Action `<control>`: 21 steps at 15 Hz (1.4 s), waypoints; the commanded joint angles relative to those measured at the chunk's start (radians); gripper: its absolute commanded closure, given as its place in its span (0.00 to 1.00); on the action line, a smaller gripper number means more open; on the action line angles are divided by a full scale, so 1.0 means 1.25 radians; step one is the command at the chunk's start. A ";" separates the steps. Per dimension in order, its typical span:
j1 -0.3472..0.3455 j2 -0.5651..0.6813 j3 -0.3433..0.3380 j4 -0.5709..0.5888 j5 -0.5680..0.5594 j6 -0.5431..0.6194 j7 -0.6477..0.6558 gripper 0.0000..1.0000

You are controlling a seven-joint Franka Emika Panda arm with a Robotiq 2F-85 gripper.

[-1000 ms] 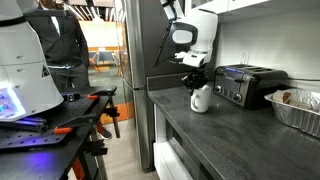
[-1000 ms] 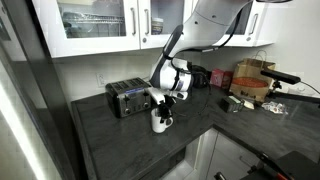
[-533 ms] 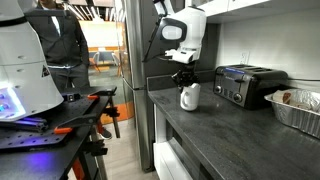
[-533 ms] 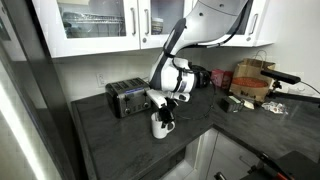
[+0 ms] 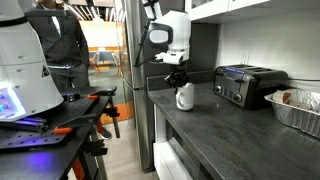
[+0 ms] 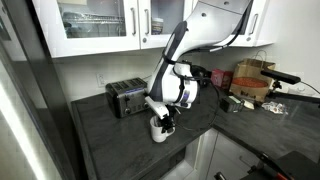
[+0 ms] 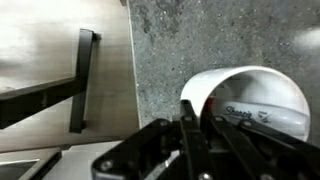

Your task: Move the mug forward

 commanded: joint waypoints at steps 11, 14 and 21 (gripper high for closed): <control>-0.130 -0.028 0.125 -0.040 0.102 -0.032 -0.134 0.97; -0.100 -0.023 0.082 -0.044 0.080 -0.042 -0.118 0.97; -0.062 -0.020 0.045 -0.042 0.055 -0.054 -0.109 0.63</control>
